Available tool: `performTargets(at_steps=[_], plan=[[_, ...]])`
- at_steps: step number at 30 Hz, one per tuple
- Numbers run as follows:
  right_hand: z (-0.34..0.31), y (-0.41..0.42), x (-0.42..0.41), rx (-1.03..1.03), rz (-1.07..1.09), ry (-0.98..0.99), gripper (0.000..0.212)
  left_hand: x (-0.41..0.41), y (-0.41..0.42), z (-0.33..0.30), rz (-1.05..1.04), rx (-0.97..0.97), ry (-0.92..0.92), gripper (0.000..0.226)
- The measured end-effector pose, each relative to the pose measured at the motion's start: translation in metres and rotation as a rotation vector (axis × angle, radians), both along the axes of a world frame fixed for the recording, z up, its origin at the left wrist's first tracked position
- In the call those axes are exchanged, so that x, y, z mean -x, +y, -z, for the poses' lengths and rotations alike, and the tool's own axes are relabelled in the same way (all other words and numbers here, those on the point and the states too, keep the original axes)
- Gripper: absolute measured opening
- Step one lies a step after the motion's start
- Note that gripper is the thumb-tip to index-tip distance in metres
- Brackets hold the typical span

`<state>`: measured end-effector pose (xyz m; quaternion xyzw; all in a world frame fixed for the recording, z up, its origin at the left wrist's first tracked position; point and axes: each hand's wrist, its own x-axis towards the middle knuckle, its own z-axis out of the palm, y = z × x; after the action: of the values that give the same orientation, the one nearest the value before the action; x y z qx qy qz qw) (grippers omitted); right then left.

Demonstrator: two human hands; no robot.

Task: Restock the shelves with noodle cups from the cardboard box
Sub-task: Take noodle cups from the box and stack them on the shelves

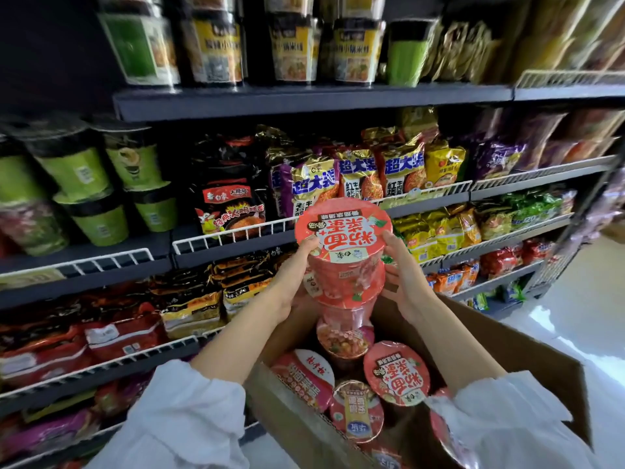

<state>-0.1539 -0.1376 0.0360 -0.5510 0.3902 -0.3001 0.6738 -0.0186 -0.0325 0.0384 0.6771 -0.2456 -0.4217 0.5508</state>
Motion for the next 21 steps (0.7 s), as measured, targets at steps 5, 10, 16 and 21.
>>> performTargets(at_steps=[5,10,16,21], plan=[[-0.037,0.058,-0.026,0.08,-0.035,-0.039,0.038,-0.024,0.062,-0.037,-0.078,0.087,-0.015,0.042],[-0.065,0.137,-0.076,0.102,-0.144,-0.102,0.072,-0.061,0.153,-0.063,-0.174,0.182,-0.117,0.053],[-0.082,0.241,-0.164,0.067,-0.332,-0.144,0.064,-0.118,0.281,-0.087,-0.379,0.194,-0.185,0.051],[-0.084,0.331,-0.251,0.042,-0.532,-0.168,0.058,-0.172,0.388,-0.098,-0.565,0.217,-0.167,0.058]])
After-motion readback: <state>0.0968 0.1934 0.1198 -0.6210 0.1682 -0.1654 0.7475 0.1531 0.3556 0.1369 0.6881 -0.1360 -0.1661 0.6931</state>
